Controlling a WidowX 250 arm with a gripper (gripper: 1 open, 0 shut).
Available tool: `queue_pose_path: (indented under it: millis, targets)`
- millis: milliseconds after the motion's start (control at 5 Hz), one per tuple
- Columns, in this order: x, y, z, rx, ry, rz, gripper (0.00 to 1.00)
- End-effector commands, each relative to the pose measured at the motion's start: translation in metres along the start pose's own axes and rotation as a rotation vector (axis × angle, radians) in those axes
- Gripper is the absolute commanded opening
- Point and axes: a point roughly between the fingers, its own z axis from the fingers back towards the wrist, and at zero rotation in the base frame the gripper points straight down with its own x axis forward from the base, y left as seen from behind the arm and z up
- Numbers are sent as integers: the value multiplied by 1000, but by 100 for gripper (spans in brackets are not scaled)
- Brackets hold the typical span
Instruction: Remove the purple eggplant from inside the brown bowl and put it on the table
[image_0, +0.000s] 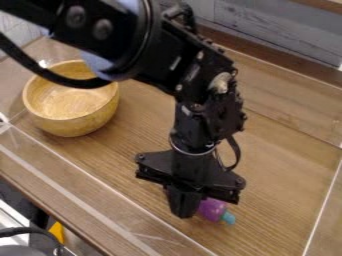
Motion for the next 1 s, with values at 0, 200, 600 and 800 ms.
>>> queue_pose_path:
  millis: [0, 200, 600, 800]
  targets:
    - [6, 2, 7, -12, -28, -37, 0]
    - [6, 6, 6, -10, -29, -78, 0]
    - [6, 8, -19, -5, -30, -117, 0]
    - [6, 8, -22, -5, -30, -135, 100]
